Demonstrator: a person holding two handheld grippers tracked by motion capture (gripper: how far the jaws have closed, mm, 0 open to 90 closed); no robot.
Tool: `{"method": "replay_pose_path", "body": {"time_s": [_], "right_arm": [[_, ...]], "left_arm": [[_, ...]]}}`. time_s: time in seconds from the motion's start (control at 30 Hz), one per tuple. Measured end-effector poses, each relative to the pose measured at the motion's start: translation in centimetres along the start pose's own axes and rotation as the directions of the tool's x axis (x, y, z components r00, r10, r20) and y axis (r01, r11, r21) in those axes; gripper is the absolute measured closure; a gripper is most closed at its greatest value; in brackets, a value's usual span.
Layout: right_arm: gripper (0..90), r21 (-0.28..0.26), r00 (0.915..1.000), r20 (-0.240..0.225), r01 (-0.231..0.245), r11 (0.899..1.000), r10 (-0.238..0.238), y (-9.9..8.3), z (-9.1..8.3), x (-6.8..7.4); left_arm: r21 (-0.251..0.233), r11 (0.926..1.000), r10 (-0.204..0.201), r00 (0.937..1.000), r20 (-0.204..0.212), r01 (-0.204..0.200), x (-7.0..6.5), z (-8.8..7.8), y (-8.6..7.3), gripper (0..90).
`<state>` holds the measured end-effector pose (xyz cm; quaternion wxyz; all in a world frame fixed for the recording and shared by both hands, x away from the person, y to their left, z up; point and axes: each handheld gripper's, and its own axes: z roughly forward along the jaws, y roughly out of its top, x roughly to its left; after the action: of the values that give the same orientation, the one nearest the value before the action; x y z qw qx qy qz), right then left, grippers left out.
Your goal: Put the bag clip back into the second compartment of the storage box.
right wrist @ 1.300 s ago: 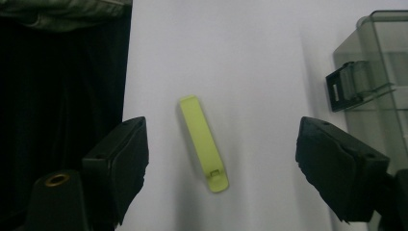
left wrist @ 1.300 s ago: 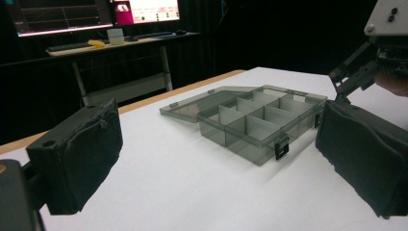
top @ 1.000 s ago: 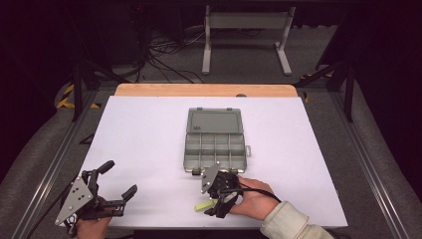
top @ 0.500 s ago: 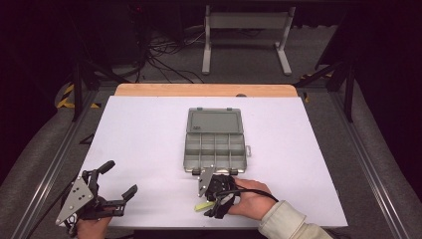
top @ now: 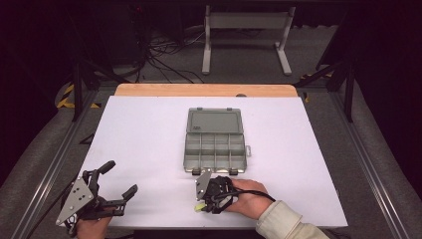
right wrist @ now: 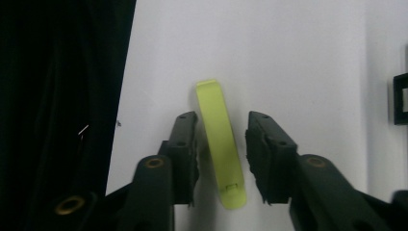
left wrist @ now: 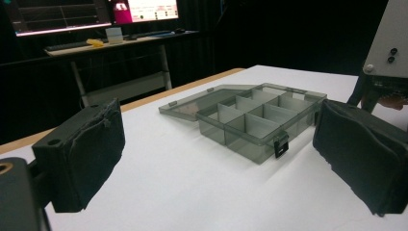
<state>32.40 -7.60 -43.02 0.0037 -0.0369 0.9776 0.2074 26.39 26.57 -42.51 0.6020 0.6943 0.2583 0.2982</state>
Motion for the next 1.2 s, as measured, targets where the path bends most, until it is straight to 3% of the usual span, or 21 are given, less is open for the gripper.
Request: {"method": "replay_pose_path", "body": {"time_s": [0.17, 0.43, 0.9, 1.2], "right_arm": [[77.1, 0.009, 0.9997, -0.011, 0.02, 1.0, -0.02, 0.0, 0.1, 0.0], [77.8, -0.012, 0.9996, -0.022, 0.017, 1.0, -0.018, -0.1, -0.3, -0.2], [77.8, -0.096, 0.9996, 0.027, -0.002, 0.995, 0.005, 0.1, -3.1, -0.2], [77.8, -0.143, 0.9969, 0.075, -0.014, 0.99, 0.025, 0.3, -5.2, -1.1]], "left_arm": [[0.001, 1.0, -0.002, 1.0, 0.0, 0.002, 0.0, 0.0, 0.0, 4.8], [-0.002, 1.0, -0.007, 1.0, 0.0, 0.007, 0.0, 0.0, 0.0, 4.8], [-0.001, 1.0, -0.006, 1.0, -0.001, 0.006, 0.0, 0.0, 0.0, 4.8], [-0.001, 1.0, -0.008, 1.0, -0.002, 0.008, 0.0, 0.0, 0.0, 4.8]]}}
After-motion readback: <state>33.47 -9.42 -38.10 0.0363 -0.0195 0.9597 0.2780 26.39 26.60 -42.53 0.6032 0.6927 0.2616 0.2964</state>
